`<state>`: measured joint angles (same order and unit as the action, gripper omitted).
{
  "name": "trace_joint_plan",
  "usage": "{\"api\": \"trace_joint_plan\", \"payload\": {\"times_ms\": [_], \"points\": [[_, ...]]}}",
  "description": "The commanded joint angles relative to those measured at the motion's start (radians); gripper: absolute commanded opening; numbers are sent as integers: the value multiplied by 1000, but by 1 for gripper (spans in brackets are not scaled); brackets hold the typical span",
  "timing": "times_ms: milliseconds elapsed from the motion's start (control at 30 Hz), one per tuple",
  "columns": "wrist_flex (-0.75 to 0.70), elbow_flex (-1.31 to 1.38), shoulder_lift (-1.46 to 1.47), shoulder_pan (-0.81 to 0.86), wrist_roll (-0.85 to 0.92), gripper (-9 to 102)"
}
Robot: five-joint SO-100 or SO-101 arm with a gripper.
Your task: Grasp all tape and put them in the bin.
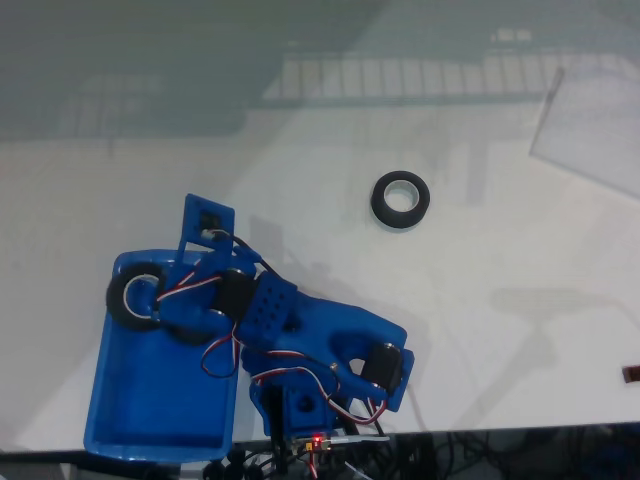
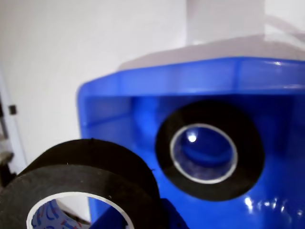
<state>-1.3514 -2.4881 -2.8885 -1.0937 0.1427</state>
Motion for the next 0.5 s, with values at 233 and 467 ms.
{"api": "trace_joint_plan", "payload": {"times_ms": [233, 467], "points": [[3, 5, -29, -9, -3, 4], [3, -15, -91, -3, -58, 25]]}}
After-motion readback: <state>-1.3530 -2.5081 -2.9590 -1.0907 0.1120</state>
